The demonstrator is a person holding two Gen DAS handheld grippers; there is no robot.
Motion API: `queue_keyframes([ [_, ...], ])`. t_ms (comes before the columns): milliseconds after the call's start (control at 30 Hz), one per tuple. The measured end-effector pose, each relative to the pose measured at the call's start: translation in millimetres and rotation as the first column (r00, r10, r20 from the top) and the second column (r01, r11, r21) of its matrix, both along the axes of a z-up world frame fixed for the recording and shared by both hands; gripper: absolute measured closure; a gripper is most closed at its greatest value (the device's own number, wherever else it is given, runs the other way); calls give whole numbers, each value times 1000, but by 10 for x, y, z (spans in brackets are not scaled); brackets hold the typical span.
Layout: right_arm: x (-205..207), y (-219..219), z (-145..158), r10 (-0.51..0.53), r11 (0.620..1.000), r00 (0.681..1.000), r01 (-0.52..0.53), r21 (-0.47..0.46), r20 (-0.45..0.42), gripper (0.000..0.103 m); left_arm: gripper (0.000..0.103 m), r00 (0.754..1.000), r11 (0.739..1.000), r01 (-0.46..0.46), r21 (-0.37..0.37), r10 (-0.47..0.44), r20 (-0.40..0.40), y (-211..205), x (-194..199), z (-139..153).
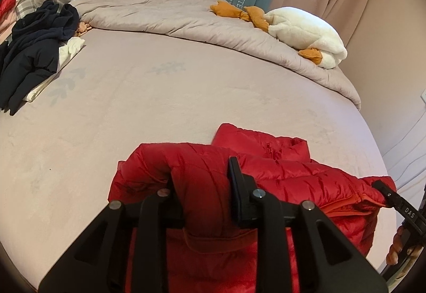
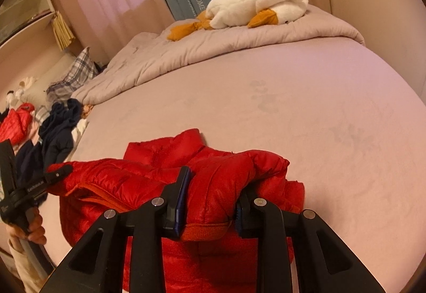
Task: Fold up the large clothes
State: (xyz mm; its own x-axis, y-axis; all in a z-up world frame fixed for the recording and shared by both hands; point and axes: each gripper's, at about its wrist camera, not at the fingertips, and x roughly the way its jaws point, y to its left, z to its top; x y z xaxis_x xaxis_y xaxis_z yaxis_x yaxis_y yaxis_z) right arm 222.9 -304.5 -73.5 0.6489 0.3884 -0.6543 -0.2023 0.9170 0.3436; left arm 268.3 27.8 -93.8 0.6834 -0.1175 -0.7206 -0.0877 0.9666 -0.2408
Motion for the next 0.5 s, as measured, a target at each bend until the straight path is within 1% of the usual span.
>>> queue_keyframes([
  [67,6,9,-10,-2,1000,1000,2,-10,0,75,74,1000,1000,-1,5,1,-2,-9,18,-23],
  [133,0,21,-15,-4,1000,1000,4,-18,0,74,67,1000,1000,-4,2,4,-5,-1,22,-41],
  [300,12,-10,-18,-9,1000,1000,9,-13,0,70,61,1000,1000,-9,-5,9,3,3,-9,-29],
  [333,19,-14,-18,-13,1000,1000,13,-17,2,68,58,1000,1000,-6,-15,6,5,22,-26,-18],
  [400,25,-16,-21,-19,1000,1000,19,-23,5,67,55,1000,1000,-7,-30,7,12,44,-55,6],
  [500,25,-14,-19,-20,999,1000,20,-24,8,67,53,1000,999,-7,-51,8,14,66,-101,44],
])
